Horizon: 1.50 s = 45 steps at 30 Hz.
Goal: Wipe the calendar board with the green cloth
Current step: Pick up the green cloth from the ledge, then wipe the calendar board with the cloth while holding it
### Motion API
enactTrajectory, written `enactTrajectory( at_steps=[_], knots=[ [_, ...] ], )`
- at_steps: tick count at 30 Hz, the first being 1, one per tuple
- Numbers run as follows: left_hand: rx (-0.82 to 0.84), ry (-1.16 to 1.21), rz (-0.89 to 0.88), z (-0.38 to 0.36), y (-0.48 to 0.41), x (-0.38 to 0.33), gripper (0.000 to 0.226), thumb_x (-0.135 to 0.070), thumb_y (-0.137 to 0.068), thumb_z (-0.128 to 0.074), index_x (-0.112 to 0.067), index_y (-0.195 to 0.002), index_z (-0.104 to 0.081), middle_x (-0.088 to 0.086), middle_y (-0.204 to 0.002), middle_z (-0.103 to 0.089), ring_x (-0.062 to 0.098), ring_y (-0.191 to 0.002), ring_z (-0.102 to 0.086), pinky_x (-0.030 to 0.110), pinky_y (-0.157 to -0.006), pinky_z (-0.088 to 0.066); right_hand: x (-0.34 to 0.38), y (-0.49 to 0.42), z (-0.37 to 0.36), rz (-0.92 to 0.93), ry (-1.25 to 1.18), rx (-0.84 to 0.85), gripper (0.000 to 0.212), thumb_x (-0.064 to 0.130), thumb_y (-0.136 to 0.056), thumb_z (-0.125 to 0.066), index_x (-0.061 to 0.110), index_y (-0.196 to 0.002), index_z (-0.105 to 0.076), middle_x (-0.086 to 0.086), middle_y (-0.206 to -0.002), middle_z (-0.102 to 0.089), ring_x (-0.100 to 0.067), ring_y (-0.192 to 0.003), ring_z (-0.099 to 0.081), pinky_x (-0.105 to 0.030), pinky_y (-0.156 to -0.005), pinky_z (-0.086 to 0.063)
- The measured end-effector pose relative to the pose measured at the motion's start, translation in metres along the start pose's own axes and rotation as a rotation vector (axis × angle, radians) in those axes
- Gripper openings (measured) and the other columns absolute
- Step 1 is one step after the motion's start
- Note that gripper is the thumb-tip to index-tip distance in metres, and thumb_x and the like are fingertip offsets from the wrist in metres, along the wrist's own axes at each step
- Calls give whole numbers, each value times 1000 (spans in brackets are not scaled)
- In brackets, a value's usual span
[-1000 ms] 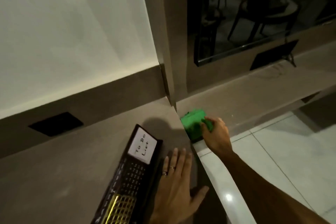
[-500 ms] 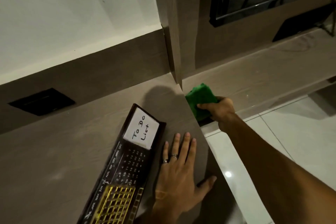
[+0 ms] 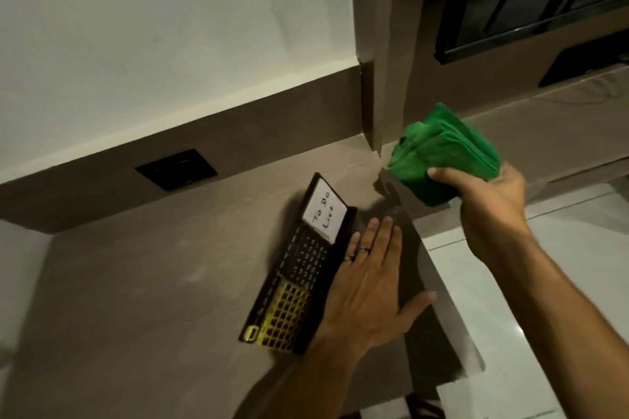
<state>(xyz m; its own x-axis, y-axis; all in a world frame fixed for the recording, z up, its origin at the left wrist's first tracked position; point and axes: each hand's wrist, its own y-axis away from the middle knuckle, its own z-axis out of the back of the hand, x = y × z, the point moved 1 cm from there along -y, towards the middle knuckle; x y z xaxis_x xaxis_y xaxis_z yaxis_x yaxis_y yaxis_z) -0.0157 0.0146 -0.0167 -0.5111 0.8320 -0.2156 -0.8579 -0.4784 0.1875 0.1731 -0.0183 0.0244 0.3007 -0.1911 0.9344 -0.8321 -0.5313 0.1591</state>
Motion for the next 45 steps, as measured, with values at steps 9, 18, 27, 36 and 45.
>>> enactTrajectory(
  at_steps=[9, 18, 27, 36, 45],
  knots=[
    [-294, 7, 210, 73, 89, 66, 97, -53, -82, -60, -21, -155, -3, 2, -165, -9, 20, -152, 0, 48, -123, -7, -52, 105, -51, 35, 276, 242, 55, -7, -82, -66, 30, -122, -59, 7, -115, -65, -13, -109, -63, -32, -90, -54],
    [-10, 631, 492, 35, 115, 98, 119, -3, -75, -77, -41, -153, 4, -22, -161, 14, 8, -151, 12, 49, -127, -7, -118, 138, -67, 768, 890, 583, 57, 30, -87, -58, 24, -142, -44, 0, -151, -40, -29, -145, -22, -53, -116, -12],
    [10, 478, 360, 42, 118, 93, 115, 8, -80, -65, -35, -152, 13, -14, -162, 16, 13, -150, 18, 40, -124, 6, -136, 130, -52, 903, 984, 733, 79, 18, -79, -69, 24, -148, -31, -2, -155, -34, -31, -146, -19, -53, -116, -11],
    [26, 485, 345, 47, 118, 90, 110, 4, -82, -67, -32, -154, 8, -13, -162, 13, 16, -150, 18, 45, -125, 4, -129, 137, -60, 862, 912, 814, 85, 6, -74, -78, 24, -146, -37, 1, -153, -38, -29, -146, -20, -57, -113, -22],
    [18, 533, 375, 48, 119, 90, 113, 2, -82, -68, -33, -153, 13, -14, -162, 14, 11, -149, 16, 39, -122, 3, -149, 152, -38, 761, 979, 834, 84, 22, -69, -85, 27, -141, -44, 5, -148, -46, -22, -143, -24, -53, -111, -29]
  ],
)
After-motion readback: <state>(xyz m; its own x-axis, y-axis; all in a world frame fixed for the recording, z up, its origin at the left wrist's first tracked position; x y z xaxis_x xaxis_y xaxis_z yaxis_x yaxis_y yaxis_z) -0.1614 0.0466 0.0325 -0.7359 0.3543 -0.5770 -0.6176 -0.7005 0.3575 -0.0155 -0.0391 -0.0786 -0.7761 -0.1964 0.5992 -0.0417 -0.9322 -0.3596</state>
